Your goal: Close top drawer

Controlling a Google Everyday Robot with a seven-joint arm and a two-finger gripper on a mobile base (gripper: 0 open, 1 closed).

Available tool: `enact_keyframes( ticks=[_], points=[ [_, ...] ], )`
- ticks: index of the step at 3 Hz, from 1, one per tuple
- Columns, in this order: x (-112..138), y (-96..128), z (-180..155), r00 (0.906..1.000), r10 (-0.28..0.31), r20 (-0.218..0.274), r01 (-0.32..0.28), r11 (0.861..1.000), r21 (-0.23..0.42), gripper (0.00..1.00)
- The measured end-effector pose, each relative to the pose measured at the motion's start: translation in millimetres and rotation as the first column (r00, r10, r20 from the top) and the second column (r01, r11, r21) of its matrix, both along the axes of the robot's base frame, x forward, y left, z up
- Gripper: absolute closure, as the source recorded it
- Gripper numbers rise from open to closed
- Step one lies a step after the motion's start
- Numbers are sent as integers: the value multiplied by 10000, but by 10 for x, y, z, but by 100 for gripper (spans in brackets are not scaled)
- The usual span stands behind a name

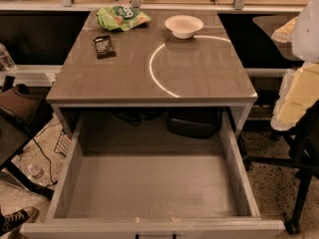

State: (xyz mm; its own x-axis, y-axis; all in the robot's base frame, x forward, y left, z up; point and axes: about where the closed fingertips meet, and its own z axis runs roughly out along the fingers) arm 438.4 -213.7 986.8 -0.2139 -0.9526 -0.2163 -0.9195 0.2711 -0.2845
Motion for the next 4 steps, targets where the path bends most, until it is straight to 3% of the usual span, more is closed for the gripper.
enact_keyframes(
  ticks=[1, 2, 4],
  points=[
    [0, 0, 0, 10000, 0, 0, 0, 10000, 0, 0],
    [-190, -137, -196, 9996, -262, -61, 262, 9997, 27, 18],
    [-1083, -577, -993, 9982, -591, -116, 588, 9980, -241, 64]
  ],
)
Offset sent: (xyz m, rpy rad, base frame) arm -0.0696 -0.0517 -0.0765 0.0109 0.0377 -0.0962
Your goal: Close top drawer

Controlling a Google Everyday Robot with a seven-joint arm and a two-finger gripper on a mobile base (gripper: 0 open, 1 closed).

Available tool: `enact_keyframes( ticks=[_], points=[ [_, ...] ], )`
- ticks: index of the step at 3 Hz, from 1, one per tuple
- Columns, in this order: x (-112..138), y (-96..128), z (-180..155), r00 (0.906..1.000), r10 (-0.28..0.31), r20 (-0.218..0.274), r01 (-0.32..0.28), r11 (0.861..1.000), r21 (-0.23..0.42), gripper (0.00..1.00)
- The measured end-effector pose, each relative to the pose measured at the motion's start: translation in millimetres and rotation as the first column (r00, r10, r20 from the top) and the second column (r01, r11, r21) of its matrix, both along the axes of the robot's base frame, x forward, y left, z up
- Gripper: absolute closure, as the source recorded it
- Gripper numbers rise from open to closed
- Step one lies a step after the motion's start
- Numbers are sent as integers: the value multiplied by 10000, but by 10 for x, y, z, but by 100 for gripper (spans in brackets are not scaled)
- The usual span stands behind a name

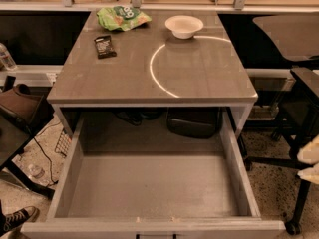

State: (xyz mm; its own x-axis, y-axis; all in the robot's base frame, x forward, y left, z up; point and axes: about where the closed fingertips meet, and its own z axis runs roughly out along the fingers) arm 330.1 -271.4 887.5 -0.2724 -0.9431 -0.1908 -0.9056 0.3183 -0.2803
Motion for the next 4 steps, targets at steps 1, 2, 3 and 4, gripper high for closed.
enact_keyframes(
  ticks=[1, 2, 3, 4],
  points=[
    [-491, -96, -440, 9986, 252, -471, -255, 9997, -45, 87],
    [-927, -45, -905, 9843, 1186, -1308, -1204, 9927, -60, 100],
    [-927, -44, -906, 9843, 1187, -1309, -1205, 9927, -59, 100],
    [-973, 65, -1170, 9797, 1361, -1470, -1406, 9899, -202, 100]
  ],
)
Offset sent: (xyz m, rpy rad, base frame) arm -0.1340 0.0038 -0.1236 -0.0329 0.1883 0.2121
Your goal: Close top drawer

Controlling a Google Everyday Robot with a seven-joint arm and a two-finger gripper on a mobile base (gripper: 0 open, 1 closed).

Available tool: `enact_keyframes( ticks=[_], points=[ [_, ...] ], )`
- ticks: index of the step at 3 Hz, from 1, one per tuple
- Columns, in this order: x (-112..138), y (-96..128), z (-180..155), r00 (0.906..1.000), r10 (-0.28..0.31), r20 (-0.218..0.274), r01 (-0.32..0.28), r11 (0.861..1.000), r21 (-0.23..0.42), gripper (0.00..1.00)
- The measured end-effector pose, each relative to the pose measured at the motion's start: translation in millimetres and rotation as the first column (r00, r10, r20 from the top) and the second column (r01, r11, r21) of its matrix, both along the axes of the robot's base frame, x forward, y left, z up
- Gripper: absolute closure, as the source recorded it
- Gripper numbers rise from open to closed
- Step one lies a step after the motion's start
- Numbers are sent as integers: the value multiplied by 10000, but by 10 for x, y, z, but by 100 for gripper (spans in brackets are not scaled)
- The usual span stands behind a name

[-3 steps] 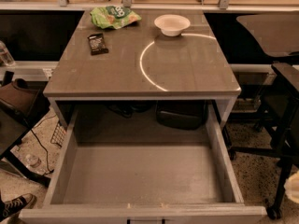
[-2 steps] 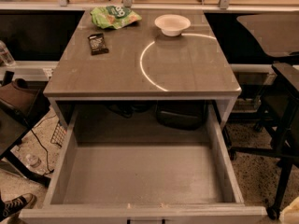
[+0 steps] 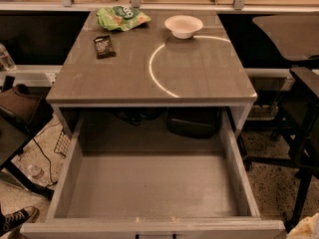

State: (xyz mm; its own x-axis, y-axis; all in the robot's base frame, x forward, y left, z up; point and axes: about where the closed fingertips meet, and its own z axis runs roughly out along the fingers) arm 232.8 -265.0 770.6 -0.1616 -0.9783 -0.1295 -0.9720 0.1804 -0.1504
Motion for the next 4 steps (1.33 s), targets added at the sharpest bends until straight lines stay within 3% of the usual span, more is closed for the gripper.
enact_keyframes(
  ticks=[2, 3, 4],
  points=[
    [-242, 350, -1023, 9942, 780, -743, -818, 9954, -495, 100],
    [-254, 514, -1393, 9885, 1333, -718, -1362, 9900, -371, 100],
    [-115, 678, -1572, 9806, 1918, -402, -1929, 9809, -238, 100]
  ],
)
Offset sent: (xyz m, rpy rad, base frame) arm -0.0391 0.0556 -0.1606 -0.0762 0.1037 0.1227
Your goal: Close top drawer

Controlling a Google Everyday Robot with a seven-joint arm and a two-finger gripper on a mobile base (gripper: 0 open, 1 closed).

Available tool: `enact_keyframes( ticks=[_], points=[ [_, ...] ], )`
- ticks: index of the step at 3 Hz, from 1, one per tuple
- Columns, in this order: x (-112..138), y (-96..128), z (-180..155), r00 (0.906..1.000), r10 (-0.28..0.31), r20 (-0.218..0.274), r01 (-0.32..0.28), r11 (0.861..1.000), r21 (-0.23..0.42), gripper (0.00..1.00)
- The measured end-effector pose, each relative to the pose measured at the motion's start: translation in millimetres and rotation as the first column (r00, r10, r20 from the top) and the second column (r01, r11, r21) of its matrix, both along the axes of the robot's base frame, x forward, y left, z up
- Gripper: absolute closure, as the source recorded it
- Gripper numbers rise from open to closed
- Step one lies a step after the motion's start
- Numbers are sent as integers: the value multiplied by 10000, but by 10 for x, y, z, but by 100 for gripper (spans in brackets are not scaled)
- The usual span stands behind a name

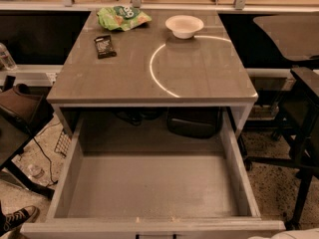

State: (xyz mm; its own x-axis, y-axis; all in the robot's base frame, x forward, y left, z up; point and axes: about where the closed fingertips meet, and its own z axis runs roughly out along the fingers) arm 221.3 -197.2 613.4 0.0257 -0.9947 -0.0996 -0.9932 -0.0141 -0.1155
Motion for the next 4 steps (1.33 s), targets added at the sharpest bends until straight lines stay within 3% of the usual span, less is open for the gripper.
enact_keyframes(
  ticks=[2, 4],
  points=[
    [380, 197, -100, 9957, 687, 625, -703, 9973, 236, 100],
    [693, 293, -32, 9902, 971, 1005, -990, 9950, 144, 100]
  ],
)
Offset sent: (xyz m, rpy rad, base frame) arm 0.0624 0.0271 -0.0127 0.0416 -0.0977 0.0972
